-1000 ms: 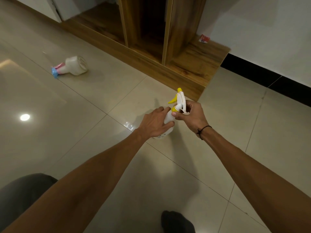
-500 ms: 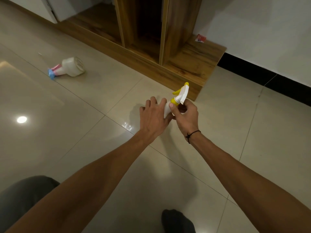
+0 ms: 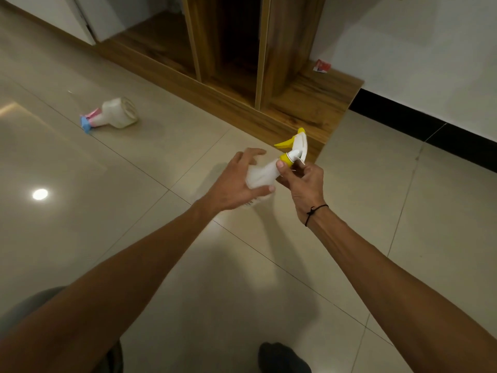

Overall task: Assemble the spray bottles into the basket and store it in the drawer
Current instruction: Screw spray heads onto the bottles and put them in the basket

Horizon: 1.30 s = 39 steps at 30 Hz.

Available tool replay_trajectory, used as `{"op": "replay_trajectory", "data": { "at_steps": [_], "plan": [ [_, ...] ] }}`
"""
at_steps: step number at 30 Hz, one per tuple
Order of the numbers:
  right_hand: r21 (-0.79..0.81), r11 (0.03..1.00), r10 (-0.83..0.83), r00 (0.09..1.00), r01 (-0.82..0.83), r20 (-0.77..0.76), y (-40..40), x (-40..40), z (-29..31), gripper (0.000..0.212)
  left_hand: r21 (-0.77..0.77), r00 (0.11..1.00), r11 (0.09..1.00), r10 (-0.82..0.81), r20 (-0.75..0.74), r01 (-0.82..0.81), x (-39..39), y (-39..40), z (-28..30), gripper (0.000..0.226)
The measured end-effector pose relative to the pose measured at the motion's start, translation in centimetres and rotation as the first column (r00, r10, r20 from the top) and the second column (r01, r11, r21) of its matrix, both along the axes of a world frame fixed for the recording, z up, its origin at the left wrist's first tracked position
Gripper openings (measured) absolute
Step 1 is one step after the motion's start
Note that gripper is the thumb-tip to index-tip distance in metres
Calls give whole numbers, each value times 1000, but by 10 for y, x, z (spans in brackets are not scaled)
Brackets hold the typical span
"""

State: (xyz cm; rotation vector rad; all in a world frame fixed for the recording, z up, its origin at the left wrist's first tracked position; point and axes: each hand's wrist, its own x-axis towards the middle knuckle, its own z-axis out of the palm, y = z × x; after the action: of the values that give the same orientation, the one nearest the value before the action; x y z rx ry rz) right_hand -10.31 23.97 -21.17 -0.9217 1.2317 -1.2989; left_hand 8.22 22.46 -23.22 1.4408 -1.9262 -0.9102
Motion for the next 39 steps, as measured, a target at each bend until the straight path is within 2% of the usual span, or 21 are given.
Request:
{"op": "replay_trajectory", "data": {
  "at_steps": [2,4,6,10,13,15,17,19,20,21,22,24,26,28,29,31,32,34,36,37,39],
  "plan": [
    [5,996,83,995,-83,59,-2,-6,2,18,284,974,957,14,-226,52,18,-2,4,90],
    [31,984,169,980,-173,107,-2,-8,3,24,380,972,918,-21,-234,112,26,-2,3,83],
    [78,964,244,960,-256,139,-2,-8,4,28,391,979,912,-54,-195,129,26,0,-1,77],
    [119,967,213,972,-225,101,-6,-13,6,34,277,999,961,12,-49,2,14,4,-8,78],
    [121,991,62,998,-64,21,-5,-9,4,23,71,986,987,139,95,-146,0,8,-12,97],
    [129,991,-44,999,44,-5,-4,-4,2,24,-66,971,980,197,139,-189,-7,13,-16,113],
    [128,986,-108,994,110,-22,-5,-4,4,30,-81,988,986,147,46,-143,-6,17,-20,120],
    [115,989,-88,996,91,-23,-9,-9,7,31,76,969,989,140,-203,-127,1,19,-20,109],
    [108,992,-57,998,58,-9,-10,-12,10,31,199,913,968,213,-347,-151,5,17,-19,99],
    [103,995,-22,1000,21,9,-10,-14,12,31,351,839,925,303,-452,-145,10,14,-16,91],
    [100,995,14,1000,-16,22,-10,-14,14,33,510,783,858,361,-507,-65,17,9,-13,88],
    [95,993,69,997,-72,29,-8,-14,17,33,671,752,720,340,-565,179,29,4,-8,83],
    [90,994,63,998,-65,33,-8,-13,20,28,645,703,714,310,-640,272,32,7,-11,66],
    [98,995,21,999,-24,38,-9,-14,24,31,548,641,807,305,-704,219,27,10,-14,53],
    [102,995,9,999,-12,31,-10,-15,27,34,500,644,849,286,-709,173,26,11,-13,58],
    [97,995,18,1000,-19,11,-14,-16,32,32,447,635,872,233,-737,199,29,10,-10,70],
    [89,995,35,999,-35,7,-16,-16,35,27,466,603,851,244,-760,244,32,8,-6,69],
    [68,995,71,997,-72,13,-21,-17,43,23,569,564,739,313,-764,360,39,4,7,70],
    [52,993,102,995,-103,12,-26,-18,50,28,651,626,635,320,-711,416,42,0,18,87],
    [46,993,113,994,-113,7,-28,-19,52,29,650,644,638,300,-704,414,41,-2,20,85],
    [43,993,110,994,-110,1,-32,-20,56,24,584,637,726,263,-725,365,37,-3,15,75]
  ]
}}
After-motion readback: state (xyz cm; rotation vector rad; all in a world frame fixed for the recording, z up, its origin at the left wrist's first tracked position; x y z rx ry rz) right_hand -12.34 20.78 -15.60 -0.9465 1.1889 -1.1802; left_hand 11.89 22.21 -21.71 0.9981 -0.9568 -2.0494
